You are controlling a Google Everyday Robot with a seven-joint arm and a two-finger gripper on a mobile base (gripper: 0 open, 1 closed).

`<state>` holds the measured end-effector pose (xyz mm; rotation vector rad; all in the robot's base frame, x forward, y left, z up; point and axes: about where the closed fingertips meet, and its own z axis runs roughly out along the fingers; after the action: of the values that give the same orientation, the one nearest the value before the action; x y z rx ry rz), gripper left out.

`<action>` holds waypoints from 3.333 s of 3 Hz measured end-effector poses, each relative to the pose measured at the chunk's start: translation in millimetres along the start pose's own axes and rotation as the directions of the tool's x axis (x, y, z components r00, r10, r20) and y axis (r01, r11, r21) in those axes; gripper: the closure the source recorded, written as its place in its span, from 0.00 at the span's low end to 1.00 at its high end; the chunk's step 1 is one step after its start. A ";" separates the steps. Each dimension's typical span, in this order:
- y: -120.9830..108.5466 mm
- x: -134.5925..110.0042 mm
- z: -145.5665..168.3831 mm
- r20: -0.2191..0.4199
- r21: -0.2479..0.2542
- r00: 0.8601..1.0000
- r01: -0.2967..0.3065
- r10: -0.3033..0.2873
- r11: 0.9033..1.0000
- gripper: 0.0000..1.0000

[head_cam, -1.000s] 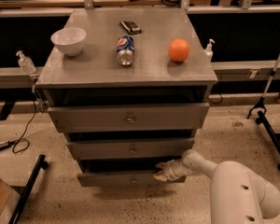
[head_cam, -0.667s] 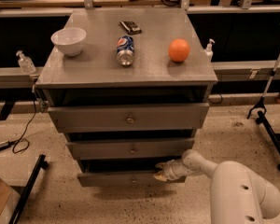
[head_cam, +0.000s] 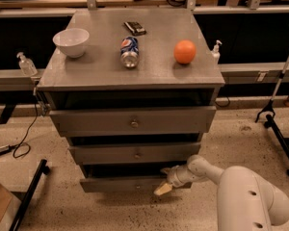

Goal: Open bottom drawer

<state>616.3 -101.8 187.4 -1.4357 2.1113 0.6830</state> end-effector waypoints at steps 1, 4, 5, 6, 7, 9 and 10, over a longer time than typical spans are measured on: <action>16.1 11.5 1.5 -0.030 -0.040 0.999 -0.040 0.039 0.998 0.45; 16.7 7.5 -3.0 -0.030 -0.040 0.999 -0.040 0.039 0.998 1.00; 16.7 7.5 -2.9 -0.030 -0.041 0.999 -0.040 0.039 0.998 1.00; 18.3 7.6 -1.1 -0.030 -0.044 0.999 -0.040 0.039 0.998 0.82; 18.3 7.5 -1.1 -0.030 -0.044 0.999 -0.040 0.039 0.998 0.59; 27.3 13.8 0.3 -0.059 -0.063 0.997 -0.061 0.057 0.996 0.04; 27.8 14.0 0.4 -0.060 -0.064 0.996 -0.062 0.058 0.996 0.00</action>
Offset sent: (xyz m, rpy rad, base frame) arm -0.1999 -0.0232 -0.0434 -0.1419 0.6939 0.0408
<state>585.8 -102.3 181.6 -1.4485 2.2036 0.7485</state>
